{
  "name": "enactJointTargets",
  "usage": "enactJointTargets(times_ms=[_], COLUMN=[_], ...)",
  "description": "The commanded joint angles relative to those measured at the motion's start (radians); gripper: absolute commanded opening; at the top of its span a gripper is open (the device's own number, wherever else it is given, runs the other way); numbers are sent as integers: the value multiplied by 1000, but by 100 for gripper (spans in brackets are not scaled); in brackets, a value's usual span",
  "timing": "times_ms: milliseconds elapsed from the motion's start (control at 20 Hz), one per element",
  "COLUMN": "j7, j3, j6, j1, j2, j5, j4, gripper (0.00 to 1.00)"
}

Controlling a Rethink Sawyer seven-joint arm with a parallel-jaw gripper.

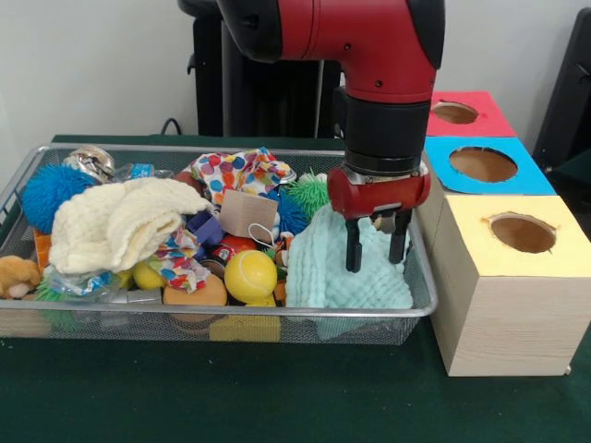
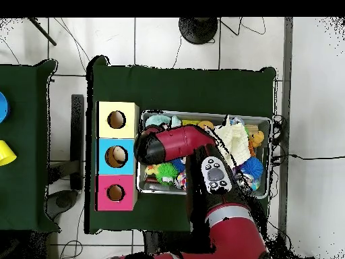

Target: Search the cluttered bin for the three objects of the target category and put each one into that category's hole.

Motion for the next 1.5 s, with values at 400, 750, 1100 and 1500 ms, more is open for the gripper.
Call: enactJointTargets(times_ms=[400,750,1100,1500], j7=[7,7,10,15], j3=[49,29,9,10], j6=[-13,-36,-37,-25], j1=[-43,-20,-2,-4], j2=[71,101,112,113], j5=[-45,-75,-89,-86], j4=[-45,-77,-91,-90], gripper=[100,100,100,0])
